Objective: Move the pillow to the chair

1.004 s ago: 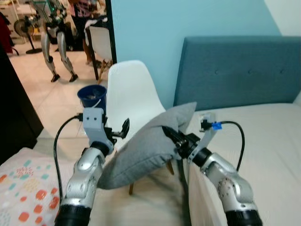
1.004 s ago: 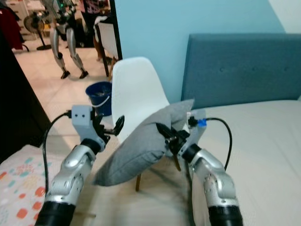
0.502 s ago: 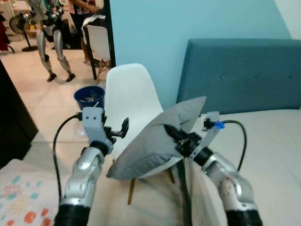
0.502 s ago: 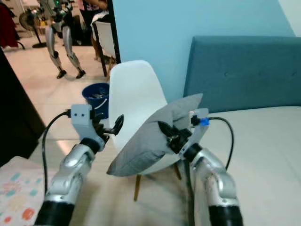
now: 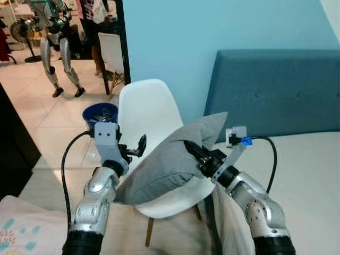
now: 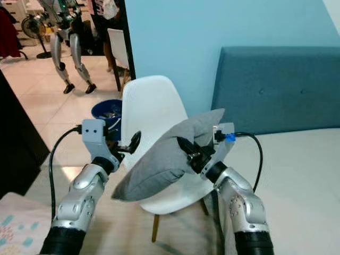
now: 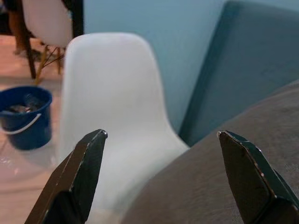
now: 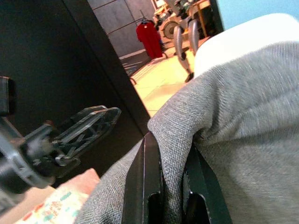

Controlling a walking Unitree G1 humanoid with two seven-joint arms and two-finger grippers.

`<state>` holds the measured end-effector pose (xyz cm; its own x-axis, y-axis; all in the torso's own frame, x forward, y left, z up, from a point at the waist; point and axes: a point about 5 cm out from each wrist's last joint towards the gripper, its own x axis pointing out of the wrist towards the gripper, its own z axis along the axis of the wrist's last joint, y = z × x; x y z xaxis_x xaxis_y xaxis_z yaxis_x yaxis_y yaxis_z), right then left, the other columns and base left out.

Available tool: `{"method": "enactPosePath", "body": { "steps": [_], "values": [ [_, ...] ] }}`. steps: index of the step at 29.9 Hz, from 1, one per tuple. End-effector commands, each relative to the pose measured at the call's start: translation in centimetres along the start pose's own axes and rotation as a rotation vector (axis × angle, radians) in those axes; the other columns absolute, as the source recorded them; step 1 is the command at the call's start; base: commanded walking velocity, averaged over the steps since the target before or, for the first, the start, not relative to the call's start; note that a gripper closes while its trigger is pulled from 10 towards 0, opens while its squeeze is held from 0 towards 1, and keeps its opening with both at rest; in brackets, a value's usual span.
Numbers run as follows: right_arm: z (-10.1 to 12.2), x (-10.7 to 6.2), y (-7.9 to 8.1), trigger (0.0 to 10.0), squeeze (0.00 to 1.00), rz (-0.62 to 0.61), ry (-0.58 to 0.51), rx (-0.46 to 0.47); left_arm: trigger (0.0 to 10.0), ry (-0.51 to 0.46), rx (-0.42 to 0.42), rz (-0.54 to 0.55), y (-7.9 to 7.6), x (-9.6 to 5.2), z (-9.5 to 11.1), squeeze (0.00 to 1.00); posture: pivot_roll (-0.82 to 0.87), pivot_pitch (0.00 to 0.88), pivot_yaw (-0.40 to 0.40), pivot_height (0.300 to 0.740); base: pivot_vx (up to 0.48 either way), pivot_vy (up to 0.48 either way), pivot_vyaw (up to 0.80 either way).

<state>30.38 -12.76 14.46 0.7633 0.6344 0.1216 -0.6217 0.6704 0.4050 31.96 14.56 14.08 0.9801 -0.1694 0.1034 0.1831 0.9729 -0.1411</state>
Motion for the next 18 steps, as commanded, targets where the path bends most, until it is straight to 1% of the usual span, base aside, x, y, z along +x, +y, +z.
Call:
{"method": "enactPosePath", "body": {
  "steps": [1,5,9,15,16,18],
  "values": [
    [1.03,0.33,0.81,10.0,0.0,0.07,-0.019,-0.028,10.0,0.007,0.002,0.002,0.02,-0.18,-0.37,0.0,-0.05,0.0,-0.021,0.74,0.341,0.0,0.0],
    [0.82,0.38,1.02,10.0,0.0,0.089,0.003,-0.037,10.0,0.007,0.002,0.003,-0.03,-0.19,-0.4,0.0,-0.04,0.0,-0.022,0.74,0.34,0.0,0.0],
    [1.3,0.54,1.18,10.0,0.0,0.102,-0.034,-0.057,10.0,0.001,0.001,0.007,-0.04,-0.19,-0.3,0.0,-0.04,0.0,-0.025,0.74,0.338,0.0,0.0],
    [1.16,0.6,1.19,10.0,0.0,0.103,-0.028,-0.064,10.0,-0.002,0.002,0.011,0.04,-0.22,-0.26,0.0,-0.04,0.0,-0.025,0.74,0.342,0.0,0.8],
    [1.2,0.62,0.72,10.0,0.0,0.066,-0.034,-0.045,10.0,-0.002,0.002,0.012,0.05,-0.21,-0.26,0.0,-0.04,0.0,-0.026,0.74,0.345,0.0,0.0],
    [1.24,0.62,0.43,10.0,0.0,0.045,-0.035,-0.036,10.0,-0.002,0.002,0.012,0.05,-0.21,-0.26,0.0,-0.04,0.0,-0.026,0.74,0.341,0.0,0.0]
  ]
}}
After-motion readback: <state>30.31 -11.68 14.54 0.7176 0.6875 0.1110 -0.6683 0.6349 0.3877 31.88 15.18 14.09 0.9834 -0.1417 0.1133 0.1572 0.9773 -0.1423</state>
